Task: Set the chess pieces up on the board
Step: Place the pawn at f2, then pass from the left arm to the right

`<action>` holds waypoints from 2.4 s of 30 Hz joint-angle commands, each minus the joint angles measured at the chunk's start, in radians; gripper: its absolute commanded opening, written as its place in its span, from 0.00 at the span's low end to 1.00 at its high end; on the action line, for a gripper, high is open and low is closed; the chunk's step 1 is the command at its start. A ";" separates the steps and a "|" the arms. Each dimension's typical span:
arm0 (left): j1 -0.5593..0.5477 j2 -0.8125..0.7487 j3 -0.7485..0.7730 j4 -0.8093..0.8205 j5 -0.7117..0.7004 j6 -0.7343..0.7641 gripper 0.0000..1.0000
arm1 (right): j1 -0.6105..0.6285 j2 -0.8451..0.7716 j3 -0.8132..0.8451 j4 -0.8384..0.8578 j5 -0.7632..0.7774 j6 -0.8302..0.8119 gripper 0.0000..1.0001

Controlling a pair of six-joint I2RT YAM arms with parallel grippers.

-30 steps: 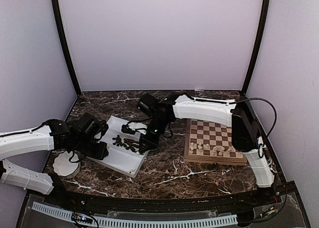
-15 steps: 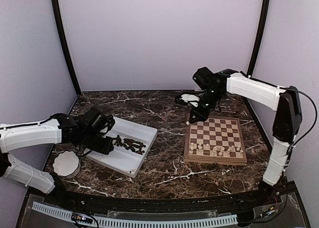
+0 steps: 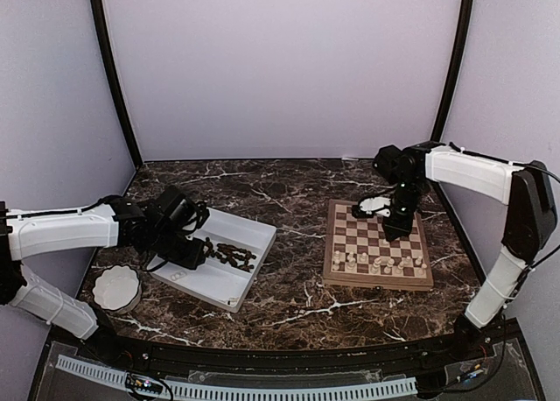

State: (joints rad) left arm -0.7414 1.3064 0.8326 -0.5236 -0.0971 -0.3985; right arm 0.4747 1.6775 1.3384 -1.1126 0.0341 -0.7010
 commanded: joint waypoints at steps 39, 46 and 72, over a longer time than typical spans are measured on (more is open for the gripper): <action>0.006 -0.001 -0.006 0.024 0.025 0.006 0.09 | -0.007 0.061 -0.104 -0.057 0.070 -0.008 0.22; 0.006 0.005 0.004 0.029 0.045 0.022 0.09 | -0.008 0.049 -0.018 -0.095 -0.002 -0.002 0.28; 0.006 0.139 0.156 0.185 0.956 0.116 0.11 | 0.506 0.026 0.382 0.149 -0.218 -0.174 0.44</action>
State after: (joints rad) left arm -0.7414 1.4399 0.9630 -0.3889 0.6765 -0.2447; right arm 0.9085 1.6779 1.6684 -1.0462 -0.2146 -0.8577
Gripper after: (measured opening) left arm 0.132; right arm 0.432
